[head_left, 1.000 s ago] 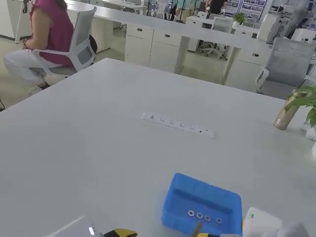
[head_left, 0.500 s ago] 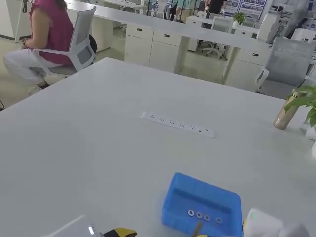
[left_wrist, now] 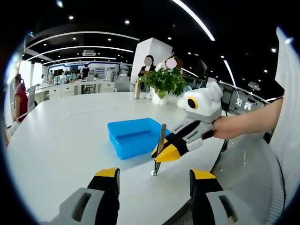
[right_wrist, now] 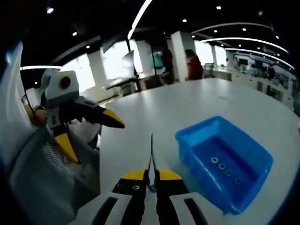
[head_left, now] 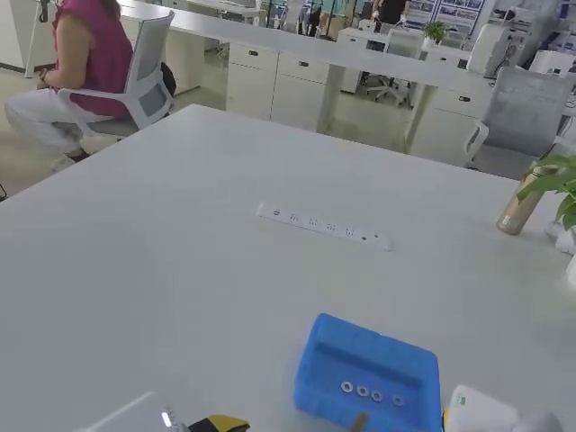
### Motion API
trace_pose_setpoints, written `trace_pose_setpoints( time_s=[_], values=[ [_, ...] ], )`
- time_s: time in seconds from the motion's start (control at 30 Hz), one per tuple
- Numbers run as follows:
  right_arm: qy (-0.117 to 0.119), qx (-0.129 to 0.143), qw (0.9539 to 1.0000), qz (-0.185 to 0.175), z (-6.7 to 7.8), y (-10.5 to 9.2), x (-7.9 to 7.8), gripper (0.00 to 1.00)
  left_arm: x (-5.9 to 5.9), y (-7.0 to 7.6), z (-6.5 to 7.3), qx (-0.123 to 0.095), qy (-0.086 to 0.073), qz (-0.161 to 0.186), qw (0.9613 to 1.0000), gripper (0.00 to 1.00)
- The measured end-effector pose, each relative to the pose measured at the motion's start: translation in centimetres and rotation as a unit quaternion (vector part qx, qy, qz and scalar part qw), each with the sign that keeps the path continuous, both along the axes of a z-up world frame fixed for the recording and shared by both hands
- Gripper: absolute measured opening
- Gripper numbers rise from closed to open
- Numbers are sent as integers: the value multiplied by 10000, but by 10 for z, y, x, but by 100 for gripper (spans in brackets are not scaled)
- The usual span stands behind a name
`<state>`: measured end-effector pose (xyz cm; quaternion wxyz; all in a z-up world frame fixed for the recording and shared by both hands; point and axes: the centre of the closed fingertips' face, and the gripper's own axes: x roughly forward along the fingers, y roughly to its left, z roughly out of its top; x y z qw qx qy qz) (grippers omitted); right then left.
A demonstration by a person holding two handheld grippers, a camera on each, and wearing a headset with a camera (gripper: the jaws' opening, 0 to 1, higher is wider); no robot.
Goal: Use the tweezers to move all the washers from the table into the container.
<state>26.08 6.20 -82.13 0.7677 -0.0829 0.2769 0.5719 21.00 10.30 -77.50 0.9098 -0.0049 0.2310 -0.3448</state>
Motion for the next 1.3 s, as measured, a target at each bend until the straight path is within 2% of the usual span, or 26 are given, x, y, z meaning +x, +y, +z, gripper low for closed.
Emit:
trace_pose_setpoints(
  time_s=[0.4, 0.63, 0.77, 0.87, 0.97, 1.07, 1.3],
  values=[
    [-94, -56, 9998, 171, -1, 2, -4, 4, 0, 0, 0, 12, 10, -11, 10000, 59],
    [-379, -262, 9977, 500, 0, 7, -12, 4, 0, 0, 1, -4, -8, 1, 10000, 60],
    [-660, -487, 9932, 827, -2, 11, -18, 4, 0, 0, 1, -18, -18, 2, 10000, 60],
    [-915, -698, 9874, 1086, -2, 15, -23, 4, 0, 0, 1, -4, -16, -11, 10000, 60],
    [-991, -731, 9855, 1168, -2, 17, -25, 3, 0, 0, 1, 2, -18, -13, 10000, 60],
    [-1009, -732, 9856, 1140, -2, 16, -23, 3, 0, 0, 1, -5, -19, -4, 10000, 60],
    [-897, -668, 9895, 919, -1, 6, -20, 3, 0, 0, 1, 11, -22, -10, 10000, 60]
  ],
)
